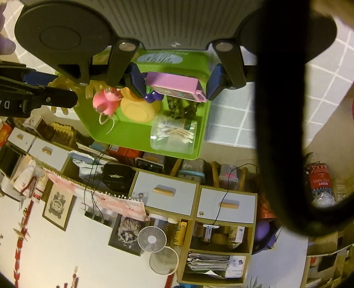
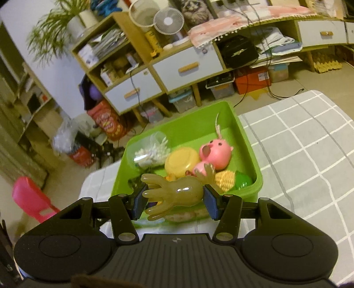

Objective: Organize rigid objects
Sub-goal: 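Carry the pink box over the green bin with the left tool while the right carries the octopus, then open both tools, releasing the pink box and the octopus into the bin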

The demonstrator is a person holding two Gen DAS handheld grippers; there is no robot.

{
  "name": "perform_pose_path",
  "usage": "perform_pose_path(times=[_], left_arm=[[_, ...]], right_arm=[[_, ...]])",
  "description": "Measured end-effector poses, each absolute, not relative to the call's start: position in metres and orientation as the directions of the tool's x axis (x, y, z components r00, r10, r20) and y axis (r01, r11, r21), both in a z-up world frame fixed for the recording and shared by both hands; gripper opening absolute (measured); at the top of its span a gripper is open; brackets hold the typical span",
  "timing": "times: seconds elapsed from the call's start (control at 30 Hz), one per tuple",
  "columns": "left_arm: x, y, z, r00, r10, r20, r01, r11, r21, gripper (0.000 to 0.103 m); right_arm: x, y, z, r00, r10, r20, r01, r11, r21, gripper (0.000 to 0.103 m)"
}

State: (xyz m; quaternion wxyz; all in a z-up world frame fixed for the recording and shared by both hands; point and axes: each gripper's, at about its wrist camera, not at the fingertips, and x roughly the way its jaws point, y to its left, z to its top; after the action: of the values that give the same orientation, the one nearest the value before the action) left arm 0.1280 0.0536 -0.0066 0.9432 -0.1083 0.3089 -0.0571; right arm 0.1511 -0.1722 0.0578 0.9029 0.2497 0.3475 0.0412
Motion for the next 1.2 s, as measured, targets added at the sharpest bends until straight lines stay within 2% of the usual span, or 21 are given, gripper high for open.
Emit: perform_pose_path(times=[0.33, 0.6, 0.63, 0.67, 0.7, 0.73, 0.77, 1.2], left_arm=[[0.152, 0.025, -0.013, 0.829, -0.176, -0.532, 0.040, 0.966, -0.257, 0.031], [0.159, 0.016, -0.015, 0.851, -0.172, -0.496, 0.078, 0.976, -0.204, 0.031], [0.158, 0.017, -0.015, 0.857, -0.172, -0.486, 0.078, 0.975, -0.208, 0.033], [0.158, 0.018, -0.014, 0.859, -0.175, -0.481, 0.077, 0.973, -0.216, 0.043], [0.158, 0.018, -0.013, 0.855, -0.183, -0.485, 0.077, 0.970, -0.229, 0.052], [0.158, 0.019, -0.014, 0.848, -0.192, -0.493, 0.077, 0.967, -0.244, 0.068], [0.157, 0.020, -0.014, 0.843, -0.199, -0.499, 0.077, 0.964, -0.255, 0.071], [0.123, 0.013, 0.007, 0.775, -0.203, -0.598, 0.121, 0.977, -0.176, 0.073]], right_arm=[[0.170, -0.183, 0.047, 0.788, 0.187, -0.586, 0.137, 0.876, 0.463, 0.058], [0.177, -0.184, 0.044, 0.803, 0.161, -0.574, 0.113, 0.904, 0.412, 0.060], [0.177, -0.184, 0.044, 0.804, 0.161, -0.573, 0.112, 0.905, 0.411, 0.061], [0.177, -0.185, 0.044, 0.805, 0.160, -0.571, 0.112, 0.904, 0.412, 0.064], [0.177, -0.185, 0.045, 0.809, 0.160, -0.566, 0.114, 0.902, 0.417, 0.074], [0.177, -0.186, 0.045, 0.814, 0.159, -0.559, 0.116, 0.898, 0.424, 0.083], [0.175, -0.186, 0.046, 0.819, 0.160, -0.551, 0.113, 0.896, 0.429, 0.085], [0.155, -0.187, 0.060, 0.786, 0.145, -0.601, 0.119, 0.919, 0.377, 0.087]])
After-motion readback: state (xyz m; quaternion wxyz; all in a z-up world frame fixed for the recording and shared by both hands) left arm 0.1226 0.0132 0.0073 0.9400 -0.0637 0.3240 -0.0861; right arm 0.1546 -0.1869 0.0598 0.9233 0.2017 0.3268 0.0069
